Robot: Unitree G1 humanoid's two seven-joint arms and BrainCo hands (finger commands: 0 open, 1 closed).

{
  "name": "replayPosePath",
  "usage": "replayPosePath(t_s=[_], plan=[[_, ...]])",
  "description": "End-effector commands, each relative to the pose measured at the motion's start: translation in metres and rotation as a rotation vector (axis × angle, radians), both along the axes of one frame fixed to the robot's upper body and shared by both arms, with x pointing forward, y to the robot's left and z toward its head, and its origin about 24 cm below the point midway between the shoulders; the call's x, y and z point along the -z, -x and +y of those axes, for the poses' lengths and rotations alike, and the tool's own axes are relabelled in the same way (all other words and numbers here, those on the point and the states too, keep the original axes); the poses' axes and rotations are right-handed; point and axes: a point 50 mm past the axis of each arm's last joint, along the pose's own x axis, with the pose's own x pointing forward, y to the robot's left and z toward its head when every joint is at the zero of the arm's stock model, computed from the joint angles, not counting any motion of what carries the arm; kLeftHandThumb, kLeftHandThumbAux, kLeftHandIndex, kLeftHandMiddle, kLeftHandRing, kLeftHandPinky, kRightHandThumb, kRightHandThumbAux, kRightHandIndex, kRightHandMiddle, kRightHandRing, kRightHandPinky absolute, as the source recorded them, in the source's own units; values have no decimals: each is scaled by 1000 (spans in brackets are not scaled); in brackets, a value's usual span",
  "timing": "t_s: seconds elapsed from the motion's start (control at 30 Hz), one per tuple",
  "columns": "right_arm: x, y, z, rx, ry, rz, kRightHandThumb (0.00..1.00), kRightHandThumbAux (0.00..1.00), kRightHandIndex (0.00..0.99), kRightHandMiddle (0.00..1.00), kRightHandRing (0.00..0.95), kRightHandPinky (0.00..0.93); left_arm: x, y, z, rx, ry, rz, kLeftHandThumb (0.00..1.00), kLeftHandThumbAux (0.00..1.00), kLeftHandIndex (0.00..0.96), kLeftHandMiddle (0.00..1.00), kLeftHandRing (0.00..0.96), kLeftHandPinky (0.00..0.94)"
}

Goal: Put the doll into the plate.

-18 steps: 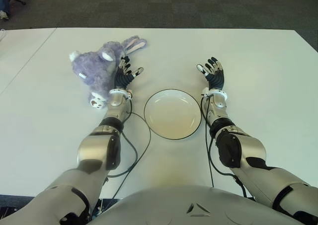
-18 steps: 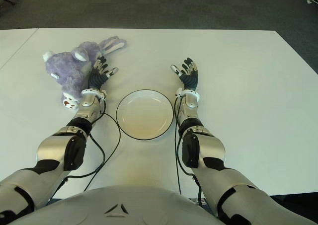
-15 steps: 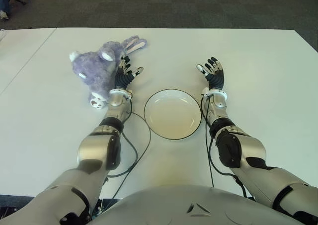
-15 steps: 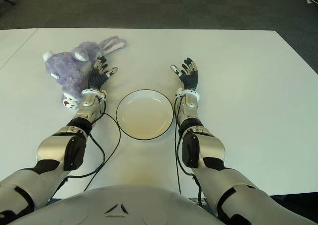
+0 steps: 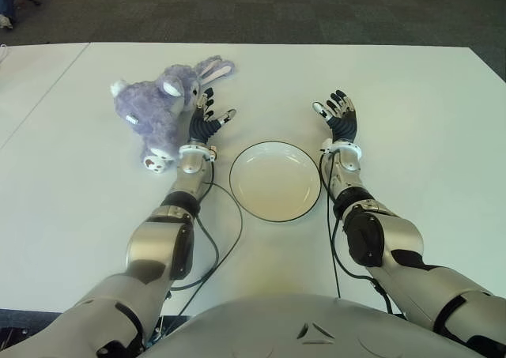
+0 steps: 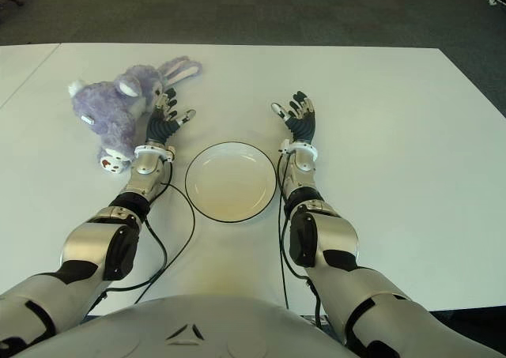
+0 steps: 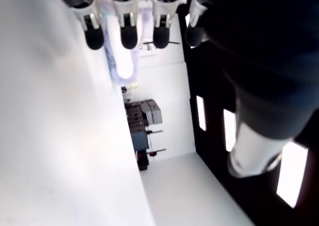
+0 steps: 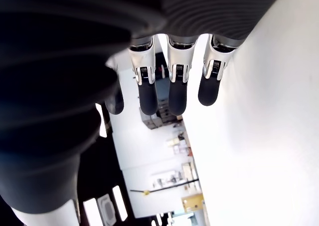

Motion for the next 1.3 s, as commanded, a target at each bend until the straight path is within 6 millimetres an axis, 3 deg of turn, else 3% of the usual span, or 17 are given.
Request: replayPosePath(t_s=[0.03, 0.1, 0.23, 0.27, 0.3, 0.37, 0.43, 0.47, 0.57, 0.7, 0.73, 0.83, 1.3], plan=[[74, 53, 15, -1, -101, 363, 0, 844, 157, 161, 133, 126, 19, 18, 9, 37, -178, 24, 103, 694, 33, 38, 43, 87], [73, 53, 15, -1, -106, 360, 0, 845, 156, 160, 132, 125, 11, 17, 8, 38, -288, -60, 87, 692, 30, 54, 59, 85], [73, 53, 15, -2, -105, 356, 0, 848, 156, 161, 132, 126, 0, 14, 5, 36, -439, -174, 70, 674, 28, 160, 180, 204], [73, 53, 15, -3, -104, 356, 0, 850, 155, 162, 131, 124, -3, 13, 4, 38, -468, -198, 64, 672, 34, 310, 377, 438], [73, 53, 15, -3, -103, 356, 0, 850, 155, 162, 131, 123, -6, 11, 2, 44, -505, -224, 63, 672, 36, 349, 427, 499], [73, 53, 15, -3, -101, 356, 0, 851, 154, 161, 131, 124, -11, 9, 1, 53, -559, -259, 52, 663, 39, 364, 445, 513], [73, 53, 15, -3, -101, 358, 0, 851, 153, 160, 130, 126, -22, 5, -5, 79, -598, -305, 42, 653, 42, 351, 425, 487], [74, 53, 15, -2, -100, 359, 0, 850, 154, 160, 131, 128, -28, 3, -8, 93, -612, -329, 21, 640, 41, 195, 366, 486], [74, 53, 15, -1, -101, 362, 0, 848, 154, 159, 131, 130, -45, -1, -18, 123, -629, -381, 9, 633, 39, 121, 321, 465], [74, 53, 15, 6, -106, 363, 0, 849, 157, 161, 133, 131, -67, -4, -30, 160, -643, -435, 0, 628, 24, 71, 229, 330], [74, 53, 14, 8, -107, 364, 0, 850, 161, 166, 138, 137, -72, -4, -32, 169, -646, -444, 0, 638, 15, 54, 162, 203], [74, 54, 14, 9, -108, 365, 0, 851, 164, 171, 143, 138, -80, -5, -35, 183, -651, -462, 0, 647, 10, 43, 107, 114], [75, 54, 14, 3, -115, 363, 0, 848, 160, 163, 134, 125, -99, -15, -33, 153, -708, -528, 47, 699, 5, 47, 51, 83]])
